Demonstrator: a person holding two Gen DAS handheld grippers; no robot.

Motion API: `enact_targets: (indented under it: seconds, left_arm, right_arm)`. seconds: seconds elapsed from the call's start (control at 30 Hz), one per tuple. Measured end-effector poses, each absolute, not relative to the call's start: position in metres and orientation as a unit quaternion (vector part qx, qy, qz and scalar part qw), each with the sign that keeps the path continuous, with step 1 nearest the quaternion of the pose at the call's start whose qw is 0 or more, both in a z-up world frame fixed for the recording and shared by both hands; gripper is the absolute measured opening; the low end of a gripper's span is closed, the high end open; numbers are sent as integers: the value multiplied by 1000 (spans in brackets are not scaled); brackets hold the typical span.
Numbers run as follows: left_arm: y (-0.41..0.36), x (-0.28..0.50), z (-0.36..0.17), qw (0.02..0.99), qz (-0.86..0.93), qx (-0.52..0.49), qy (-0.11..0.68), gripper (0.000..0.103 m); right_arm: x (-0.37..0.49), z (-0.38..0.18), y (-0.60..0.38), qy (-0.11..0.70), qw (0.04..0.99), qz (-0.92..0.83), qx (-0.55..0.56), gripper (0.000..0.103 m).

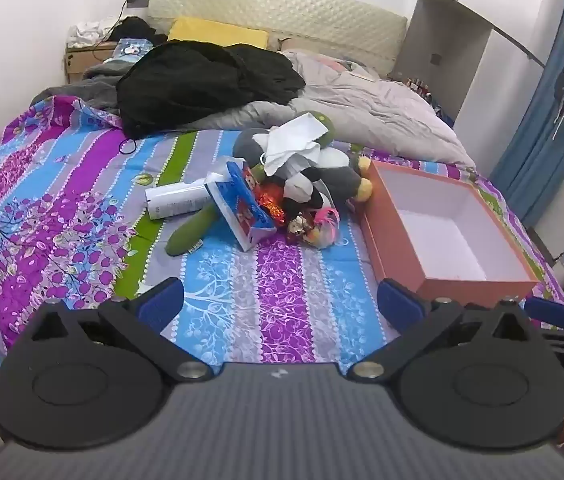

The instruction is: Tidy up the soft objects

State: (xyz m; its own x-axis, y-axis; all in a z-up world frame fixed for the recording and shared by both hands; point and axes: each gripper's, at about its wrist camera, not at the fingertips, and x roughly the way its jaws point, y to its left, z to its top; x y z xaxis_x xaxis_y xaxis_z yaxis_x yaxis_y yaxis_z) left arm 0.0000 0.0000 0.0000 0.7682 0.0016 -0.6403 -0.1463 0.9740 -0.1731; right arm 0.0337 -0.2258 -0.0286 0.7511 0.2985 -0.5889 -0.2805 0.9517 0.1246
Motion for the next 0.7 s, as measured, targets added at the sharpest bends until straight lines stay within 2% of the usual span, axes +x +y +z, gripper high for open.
enact_targets:
  seconds: [0.2,0.7]
  left_arm:
    - [5,-6,4,939,38,-111,322,103]
    - [1,-4,-2,931,41,-108,346,103]
  right_arm:
    - [33,-29,-229,311,938,154,13,103]
    - [30,-28,-227,328,932,152,27,103]
